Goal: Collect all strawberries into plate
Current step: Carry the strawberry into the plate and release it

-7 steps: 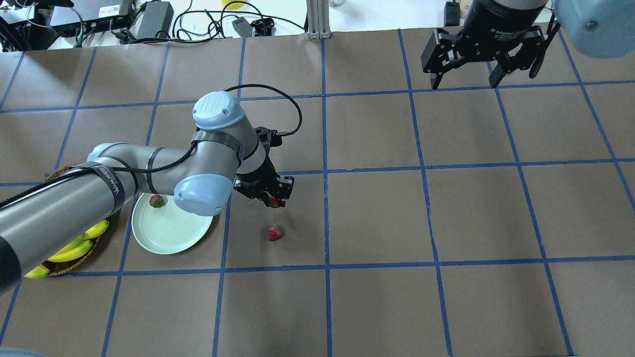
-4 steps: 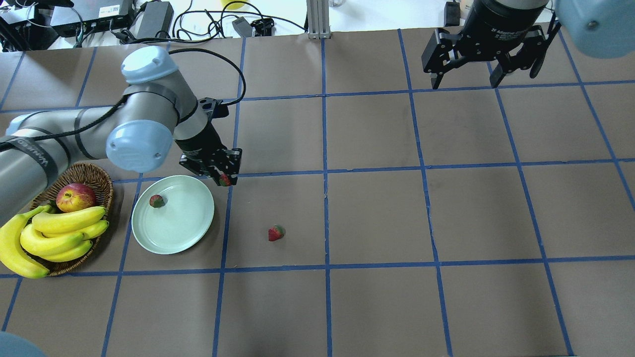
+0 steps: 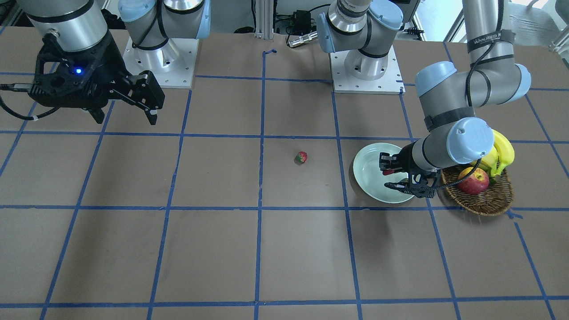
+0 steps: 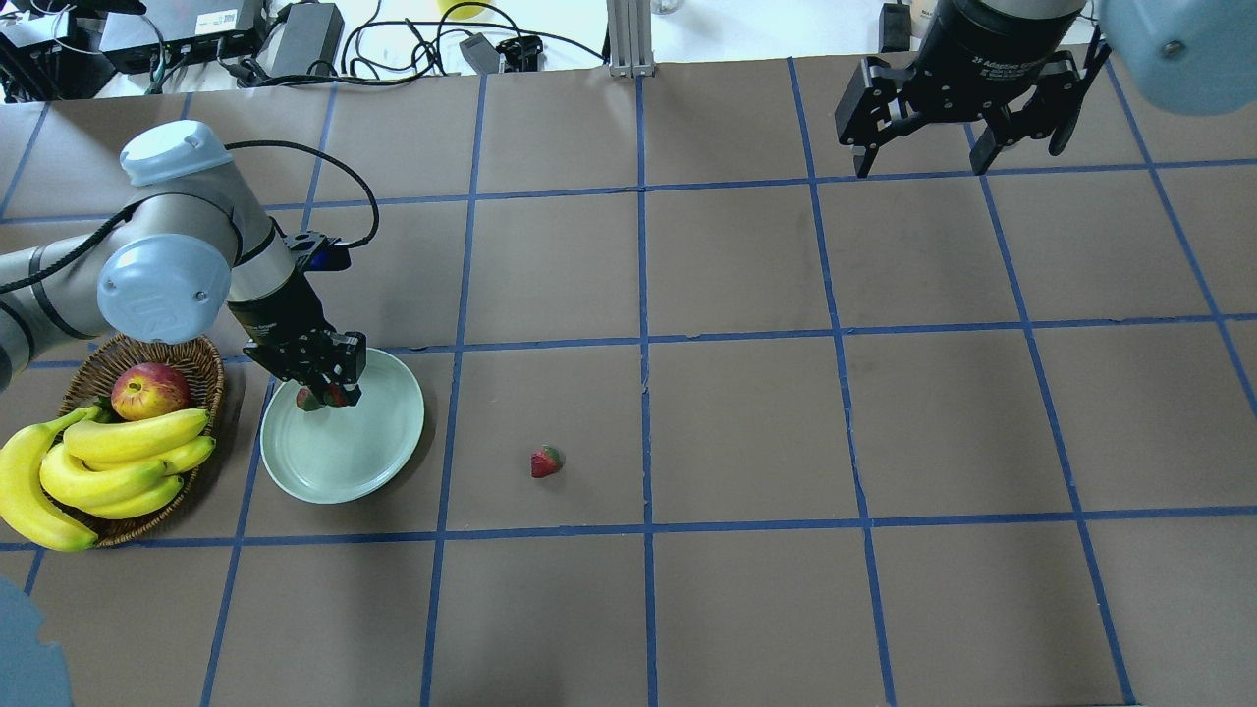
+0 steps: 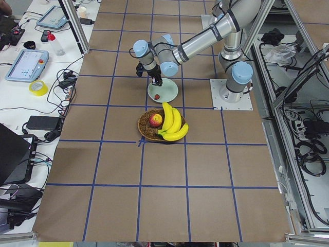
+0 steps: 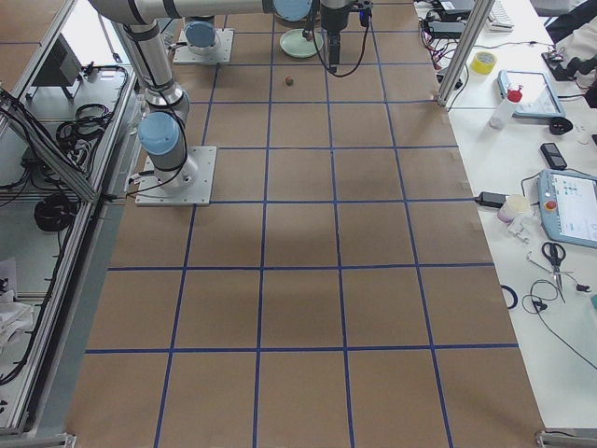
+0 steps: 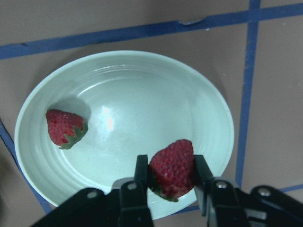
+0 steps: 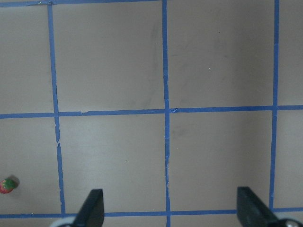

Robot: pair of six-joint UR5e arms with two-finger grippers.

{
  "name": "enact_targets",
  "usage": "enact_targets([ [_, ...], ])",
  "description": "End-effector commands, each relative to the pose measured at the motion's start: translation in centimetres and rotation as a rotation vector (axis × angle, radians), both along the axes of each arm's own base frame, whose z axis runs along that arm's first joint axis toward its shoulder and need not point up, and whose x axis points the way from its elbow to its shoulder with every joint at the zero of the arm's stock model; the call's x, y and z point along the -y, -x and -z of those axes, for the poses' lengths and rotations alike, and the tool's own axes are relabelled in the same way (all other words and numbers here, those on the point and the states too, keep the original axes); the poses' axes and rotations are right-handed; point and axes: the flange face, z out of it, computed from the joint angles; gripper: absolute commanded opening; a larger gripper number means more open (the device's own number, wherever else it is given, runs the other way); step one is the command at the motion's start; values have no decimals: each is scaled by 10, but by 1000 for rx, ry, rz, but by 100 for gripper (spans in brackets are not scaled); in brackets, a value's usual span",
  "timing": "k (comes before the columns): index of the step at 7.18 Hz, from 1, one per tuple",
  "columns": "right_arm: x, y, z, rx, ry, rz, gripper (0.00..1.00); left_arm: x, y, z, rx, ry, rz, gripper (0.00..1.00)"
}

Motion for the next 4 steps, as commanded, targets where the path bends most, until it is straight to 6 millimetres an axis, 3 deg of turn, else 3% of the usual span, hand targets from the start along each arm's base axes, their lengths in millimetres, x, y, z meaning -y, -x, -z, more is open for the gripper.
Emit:
enact_targets([
  [1,0,0,1,-4,-2,-1,100,-6,-4,1,7,-2,8,99],
  [3,1,0,2,0,-4,-1,100,-2,6,-11,4,31,7,100],
  [4,1,0,1,-1,-1,-1,100,-1,22,-21,0,55,6,100],
])
